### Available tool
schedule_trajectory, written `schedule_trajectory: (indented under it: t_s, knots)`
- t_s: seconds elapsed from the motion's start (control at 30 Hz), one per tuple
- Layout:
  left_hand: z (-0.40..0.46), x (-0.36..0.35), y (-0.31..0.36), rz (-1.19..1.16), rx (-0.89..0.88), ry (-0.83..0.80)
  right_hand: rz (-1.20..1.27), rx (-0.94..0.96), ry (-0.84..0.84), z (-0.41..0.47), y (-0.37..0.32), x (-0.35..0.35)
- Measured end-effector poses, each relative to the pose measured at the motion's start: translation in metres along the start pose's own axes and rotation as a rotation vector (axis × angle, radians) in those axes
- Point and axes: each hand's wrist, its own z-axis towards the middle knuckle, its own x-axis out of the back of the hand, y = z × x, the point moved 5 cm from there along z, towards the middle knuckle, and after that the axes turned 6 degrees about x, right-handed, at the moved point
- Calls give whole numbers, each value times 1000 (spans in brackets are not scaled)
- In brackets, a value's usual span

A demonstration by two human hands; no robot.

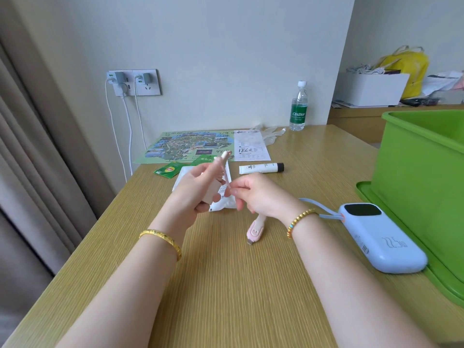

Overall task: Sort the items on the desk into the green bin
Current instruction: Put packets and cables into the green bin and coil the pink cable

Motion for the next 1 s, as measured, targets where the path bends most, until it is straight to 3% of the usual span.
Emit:
schedule_trajectory:
  t_s: [0.13,0.27,0.37,0.57,0.67,0.77,0.87,1.0]
  knots:
    - [0,2,4,15,-36,-41,23,-77,27,0,6,7]
    - [-6,-6,10,-42,-159,-321,175,-147,-29,-7,7,17]
    - [-8,-10,10,-25,-195,-404,174,-179,-123,-11,6,13]
    - [-3,-8,6,49,-191,-249,119,-147,-63,-9,1,11]
    - [3,0,6,48,-127,-92,183,-48,-38,-8,-6,12]
    - [5,7,4,132,-89,46,88,15,-69,-6,-11,6]
    - [5,7,5,250,-181,158,56,3,-20,-3,-8,5]
    - [1,9,11,599,-342,344,237,-37,218,-2,-3,22]
